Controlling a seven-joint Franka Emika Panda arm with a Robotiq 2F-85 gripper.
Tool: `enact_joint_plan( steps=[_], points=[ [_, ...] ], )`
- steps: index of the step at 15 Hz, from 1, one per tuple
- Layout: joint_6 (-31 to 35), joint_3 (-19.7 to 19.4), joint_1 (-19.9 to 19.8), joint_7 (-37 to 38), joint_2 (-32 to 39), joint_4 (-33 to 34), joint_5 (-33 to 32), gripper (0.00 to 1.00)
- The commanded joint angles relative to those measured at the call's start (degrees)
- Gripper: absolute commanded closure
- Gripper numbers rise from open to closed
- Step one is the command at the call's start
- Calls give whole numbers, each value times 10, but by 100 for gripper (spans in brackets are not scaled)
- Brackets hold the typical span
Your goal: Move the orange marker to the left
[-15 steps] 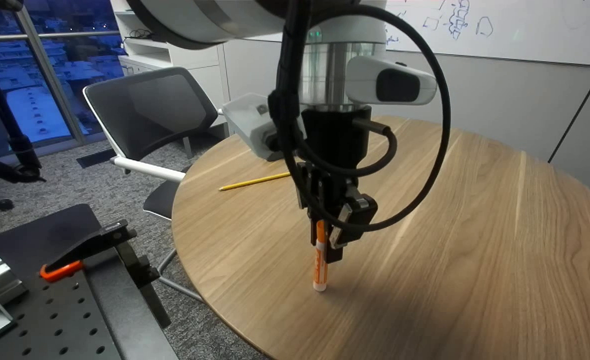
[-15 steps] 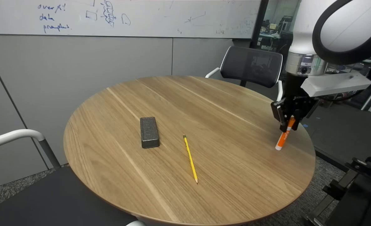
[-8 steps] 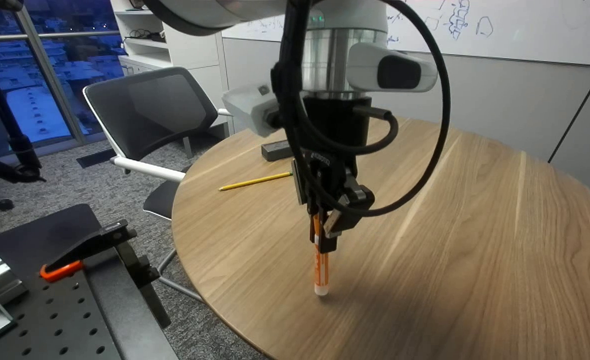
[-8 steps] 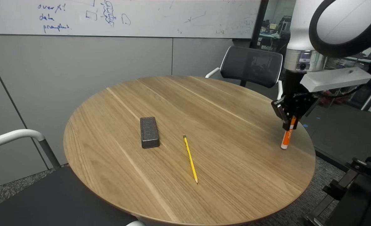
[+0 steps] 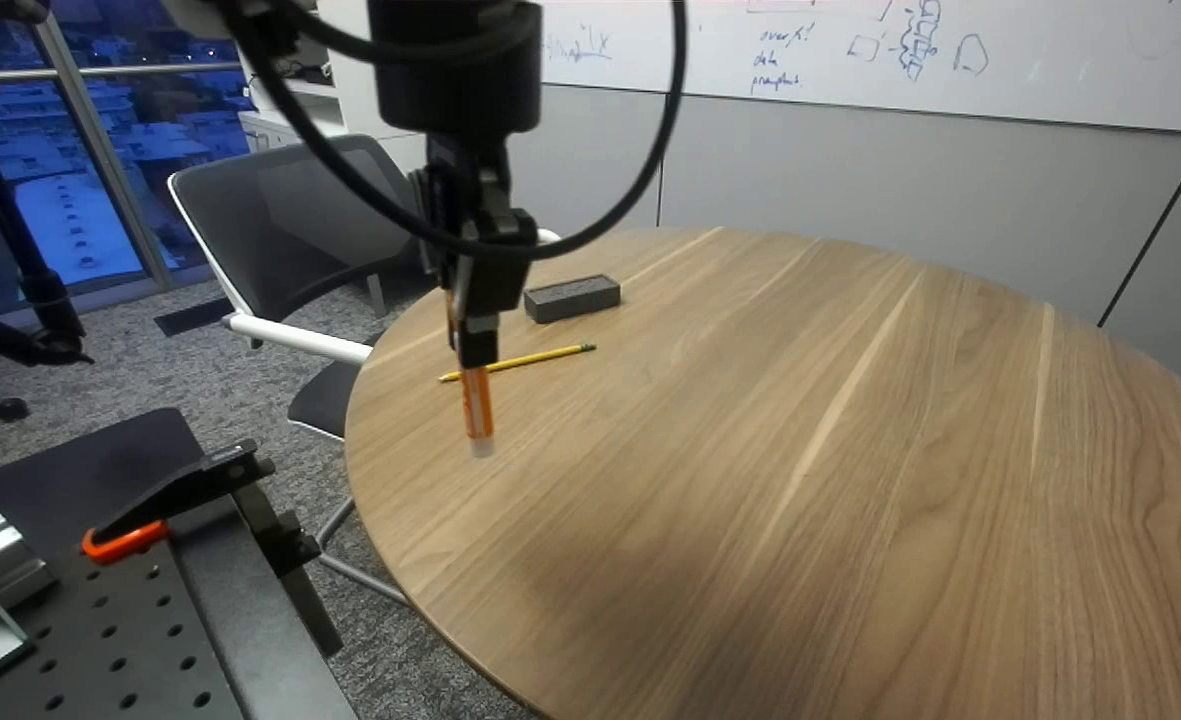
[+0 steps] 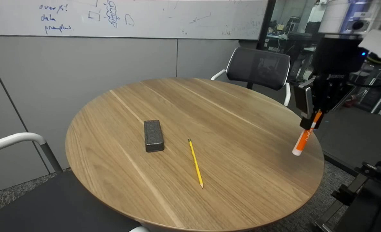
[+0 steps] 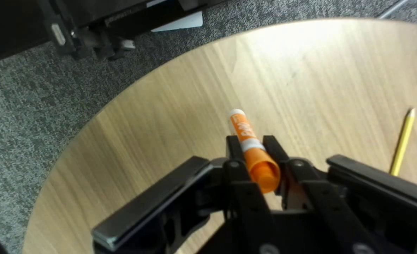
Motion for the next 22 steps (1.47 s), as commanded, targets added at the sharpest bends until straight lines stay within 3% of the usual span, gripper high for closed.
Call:
enact_joint_plan(
  steps=[1,5,10,15,19,20,22],
  points=[
    [30,32,31,25,-11,-26,53,95],
    [75,55,67,95,56,25,83,95],
    [127,33,110,167,143,78,57,95],
    [159,3,131,174,203,98,59,95],
    [158,-7,138,173,203,103,62,95],
    [157,-9,140,174,202,101,61,55],
    [156,-11,144,176,200,97,60,47]
  ],
)
